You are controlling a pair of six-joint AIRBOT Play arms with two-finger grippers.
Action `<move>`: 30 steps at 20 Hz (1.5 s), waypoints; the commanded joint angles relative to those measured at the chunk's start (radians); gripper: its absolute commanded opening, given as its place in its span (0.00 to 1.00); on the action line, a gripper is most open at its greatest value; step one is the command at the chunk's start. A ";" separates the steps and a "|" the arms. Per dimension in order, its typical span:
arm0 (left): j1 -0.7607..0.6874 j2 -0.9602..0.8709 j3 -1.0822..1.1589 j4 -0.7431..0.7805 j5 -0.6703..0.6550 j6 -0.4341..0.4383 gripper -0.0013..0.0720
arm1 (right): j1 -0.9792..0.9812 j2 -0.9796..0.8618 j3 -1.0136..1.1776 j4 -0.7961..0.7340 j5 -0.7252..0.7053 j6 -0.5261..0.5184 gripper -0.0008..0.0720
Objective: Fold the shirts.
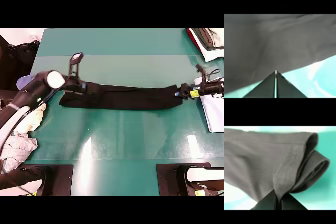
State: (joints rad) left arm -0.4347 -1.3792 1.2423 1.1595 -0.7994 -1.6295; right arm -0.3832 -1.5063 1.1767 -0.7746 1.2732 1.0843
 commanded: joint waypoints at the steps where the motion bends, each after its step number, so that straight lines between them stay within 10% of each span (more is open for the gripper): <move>1: -0.091 -0.179 0.220 -0.011 -0.027 -0.005 0.05 | 0.018 0.132 0.002 0.189 0.018 -0.013 0.03; 13: -0.153 -0.569 0.501 -0.024 -0.151 -0.020 0.05 | 0.363 0.205 0.334 0.118 0.061 0.130 0.03; 22: -0.037 -0.498 0.747 0.090 -0.435 0.060 0.05 | 0.580 0.050 0.541 0.117 0.042 0.192 0.03; 30: 0.233 -0.155 0.799 0.343 -0.613 0.119 0.05 | 0.822 -0.164 0.658 0.119 -0.273 0.201 0.03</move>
State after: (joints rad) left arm -0.2920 -1.6474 2.0300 1.4139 -1.3499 -1.5379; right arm 0.3538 -1.5970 1.8000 -0.6556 1.1431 1.2808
